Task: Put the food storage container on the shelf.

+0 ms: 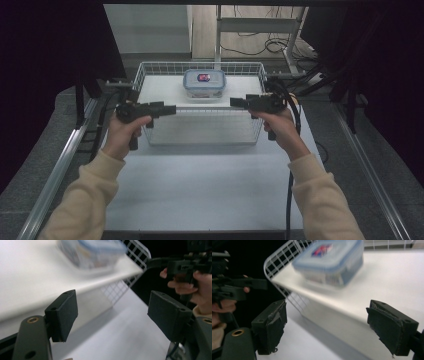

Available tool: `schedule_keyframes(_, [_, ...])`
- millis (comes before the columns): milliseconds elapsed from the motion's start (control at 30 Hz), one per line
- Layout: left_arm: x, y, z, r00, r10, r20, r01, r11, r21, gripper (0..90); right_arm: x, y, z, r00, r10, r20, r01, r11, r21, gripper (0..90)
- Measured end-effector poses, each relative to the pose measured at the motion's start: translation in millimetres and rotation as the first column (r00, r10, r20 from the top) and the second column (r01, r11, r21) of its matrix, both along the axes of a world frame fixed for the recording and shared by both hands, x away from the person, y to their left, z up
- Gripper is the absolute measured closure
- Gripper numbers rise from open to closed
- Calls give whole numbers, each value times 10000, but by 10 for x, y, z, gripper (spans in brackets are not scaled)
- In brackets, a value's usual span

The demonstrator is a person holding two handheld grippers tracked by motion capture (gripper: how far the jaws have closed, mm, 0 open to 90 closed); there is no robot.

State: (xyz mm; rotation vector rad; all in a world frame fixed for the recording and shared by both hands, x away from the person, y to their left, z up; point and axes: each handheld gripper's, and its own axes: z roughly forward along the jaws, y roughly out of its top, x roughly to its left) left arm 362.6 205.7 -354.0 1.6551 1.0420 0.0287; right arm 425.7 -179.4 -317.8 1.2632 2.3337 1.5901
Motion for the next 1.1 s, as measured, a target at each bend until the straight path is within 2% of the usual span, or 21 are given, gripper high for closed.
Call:
schedule_keyframes(100, [-246,-32,-155,9997,-162,172,158,9997,203,239,-263,-85,-122,9991,17,419,5,9986,-532,169])
schedule_keyframes(200, [-498,-72,-365,9986,-400,334,388,9986,356,251,-576,-183,-310,9970,307,716,-236,9949,-981,194])
schedule_keyframes(267, [-677,-95,-515,9984,-287,490,248,9966,785,251,-749,-245,-424,9951,328,934,-214,9924,-1215,194])
schedule_keyframes(333, [-777,-114,-640,9984,-231,523,158,9907,1349,248,-941,-344,-566,9951,227,962,-113,9929,-1181,195])
schedule_keyframes(367, [-836,-126,-735,9987,-69,498,-17,9855,1696,249,-997,-373,-617,9953,214,942,-105,9934,-1143,195])
schedule_keyframes(433, [-907,-141,-876,9995,-71,308,4,9775,2107,241,-1150,-452,-762,9954,72,954,45,9926,-1216,203])
schedule_keyframes(500, [-974,-163,-971,9996,-29,284,-41,9700,2430,238,-1253,-514,-893,9951,53,986,96,9886,-1504,211])
schedule_keyframes(567, [-1039,-193,-1044,9998,-55,197,-1,9619,2735,225,-1323,-563,-1004,9944,-126,1050,296,9864,-1616,222])
schedule_keyframes(600, [-1083,-208,-1074,9996,4,294,-89,9574,2886,222,-1348,-587,-1064,9949,-192,991,356,9853,-1668,225])
schedule_keyframes(700, [-1132,-201,-1115,9999,-35,166,-12,9624,2716,222,-1389,-625,-1243,9969,-269,735,398,9829,-1800,230])
schedule_keyframes(767, [-1135,-186,-1144,9999,55,103,-81,9619,2734,223,-1380,-625,-1301,9979,-254,600,365,9808,-1918,230])
schedule_keyframes(867, [-1126,-176,-1158,9996,202,180,-246,9555,2941,222,-1343,-615,-1328,9980,-290,562,391,9815,-1875,231])
schedule_keyframes(933, [-1123,-174,-1160,9996,199,199,-248,9567,2899,222,-1342,-613,-1320,9976,-284,626,396,9821,-1842,231])
schedule_keyframes(1100, [-1131,-191,-1172,9994,177,297,-258,9537,2996,224,-1344,-652,-1305,9962,-457,744,587,9814,-1826,230])
